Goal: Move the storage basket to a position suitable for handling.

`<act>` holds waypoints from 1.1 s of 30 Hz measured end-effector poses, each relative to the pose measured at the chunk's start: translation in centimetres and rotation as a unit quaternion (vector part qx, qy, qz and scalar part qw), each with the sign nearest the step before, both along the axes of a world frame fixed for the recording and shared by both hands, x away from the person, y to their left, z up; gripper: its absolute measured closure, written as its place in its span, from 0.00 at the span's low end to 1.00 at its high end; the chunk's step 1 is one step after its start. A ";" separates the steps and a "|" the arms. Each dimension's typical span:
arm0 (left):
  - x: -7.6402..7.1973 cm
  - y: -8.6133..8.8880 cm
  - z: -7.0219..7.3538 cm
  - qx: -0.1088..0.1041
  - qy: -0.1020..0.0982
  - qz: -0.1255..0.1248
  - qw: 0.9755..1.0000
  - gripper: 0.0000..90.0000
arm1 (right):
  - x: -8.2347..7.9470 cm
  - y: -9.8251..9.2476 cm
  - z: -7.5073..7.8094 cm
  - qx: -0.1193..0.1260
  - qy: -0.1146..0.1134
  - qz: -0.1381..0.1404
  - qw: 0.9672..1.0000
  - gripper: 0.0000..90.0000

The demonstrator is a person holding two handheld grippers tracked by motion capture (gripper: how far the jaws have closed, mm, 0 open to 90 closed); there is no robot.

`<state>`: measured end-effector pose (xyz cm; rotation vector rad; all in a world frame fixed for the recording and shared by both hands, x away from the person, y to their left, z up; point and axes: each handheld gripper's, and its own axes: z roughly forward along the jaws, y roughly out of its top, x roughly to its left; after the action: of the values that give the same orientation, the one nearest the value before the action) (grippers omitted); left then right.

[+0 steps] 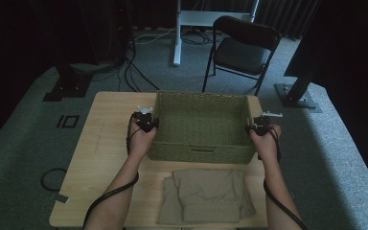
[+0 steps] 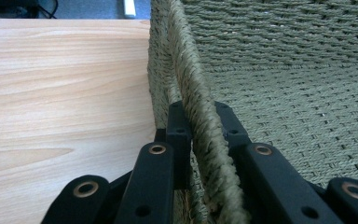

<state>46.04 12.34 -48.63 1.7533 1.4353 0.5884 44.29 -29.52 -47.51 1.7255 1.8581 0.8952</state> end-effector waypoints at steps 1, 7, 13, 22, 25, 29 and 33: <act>0.1 -0.2 0.0 0.000 0.000 0.000 1.000 0.89 | 0.0 -0.1 0.0 0.001 0.000 -0.001 1.000 0.85; 0.4 -1.3 0.0 0.002 0.001 -0.004 1.000 0.89 | 0.1 -1.2 0.0 -0.001 0.001 -0.008 1.000 0.84; 0.8 -2.4 0.0 0.004 0.001 -0.008 1.000 0.89 | 0.2 -2.2 0.0 -0.004 0.003 -0.013 1.000 0.84; 1.4 -3.4 0.1 0.006 0.001 -0.016 1.000 0.88 | 0.4 -3.4 0.0 0.003 0.005 -0.023 1.000 0.82; 1.6 -3.6 0.1 0.010 0.003 -0.019 1.000 0.88 | 0.6 -3.6 0.0 0.000 0.007 -0.023 1.000 0.82; 1.9 -3.8 0.1 0.014 0.002 -0.022 1.000 0.88 | 0.7 -3.8 0.0 0.000 0.008 -0.025 1.000 0.82; 2.0 -3.8 0.1 0.014 0.003 -0.023 1.000 0.88 | 0.7 -3.8 0.0 0.006 0.009 -0.028 1.000 0.82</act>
<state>48.05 8.59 -48.49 1.8063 1.3927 0.5824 45.01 -33.35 -47.54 1.7878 1.8101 0.8742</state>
